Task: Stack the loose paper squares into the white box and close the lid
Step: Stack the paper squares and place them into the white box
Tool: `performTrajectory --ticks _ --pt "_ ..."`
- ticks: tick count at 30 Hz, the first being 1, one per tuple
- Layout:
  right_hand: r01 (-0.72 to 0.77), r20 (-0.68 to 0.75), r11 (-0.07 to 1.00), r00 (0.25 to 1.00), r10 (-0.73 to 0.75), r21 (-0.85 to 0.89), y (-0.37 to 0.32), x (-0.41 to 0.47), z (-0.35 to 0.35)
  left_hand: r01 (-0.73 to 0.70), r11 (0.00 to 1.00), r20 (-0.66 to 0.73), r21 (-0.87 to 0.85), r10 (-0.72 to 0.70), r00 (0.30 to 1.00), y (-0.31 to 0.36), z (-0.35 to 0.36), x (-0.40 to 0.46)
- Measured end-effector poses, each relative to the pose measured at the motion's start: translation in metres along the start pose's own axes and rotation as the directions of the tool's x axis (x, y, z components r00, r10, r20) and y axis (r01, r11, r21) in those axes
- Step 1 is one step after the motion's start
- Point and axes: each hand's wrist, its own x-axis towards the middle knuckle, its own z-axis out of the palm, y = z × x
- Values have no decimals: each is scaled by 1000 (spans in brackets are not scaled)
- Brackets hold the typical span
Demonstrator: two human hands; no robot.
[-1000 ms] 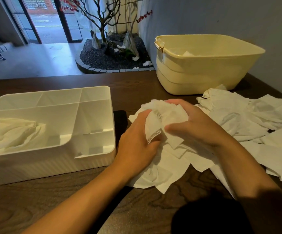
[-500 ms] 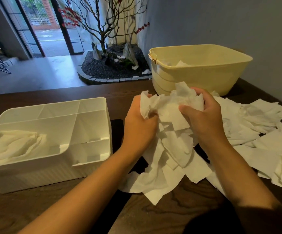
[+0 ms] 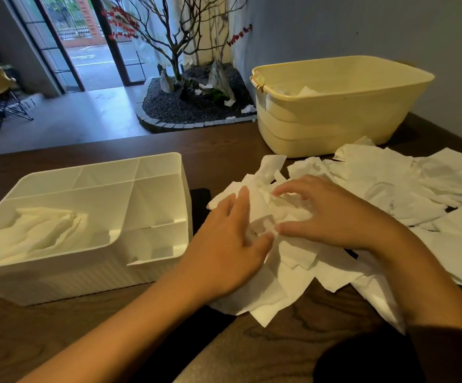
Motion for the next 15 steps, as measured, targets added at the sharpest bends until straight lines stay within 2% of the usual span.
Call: performTrajectory --ticks 1,3,5,7,11,13,15 --pt "-17 96 999 995 22 -51 0 -1 1 13 1000 26 19 -13 1000 0 2 -3" --pt "-16 164 994 986 35 -112 0 0 7 -4 999 45 53 2 999 0 8 -6" --pt "-4 138 998 990 13 -66 -2 3 11 -46 996 29 74 44 999 0 15 -6" --pt "5 85 1000 996 -6 15 0 7 15 -77 997 -30 9 77 997 0 23 -2" --pt "9 -167 990 986 14 138 13 16 18 -59 947 -176 -316 3 984 -1 34 19" --pt "24 -350 975 935 56 219 16 20 17 -85 884 -262 -459 -43 964 3 31 33" --pt "76 -502 951 860 90 301 17 21 14 -135 847 -355 -514 -66 933 11 24 44"
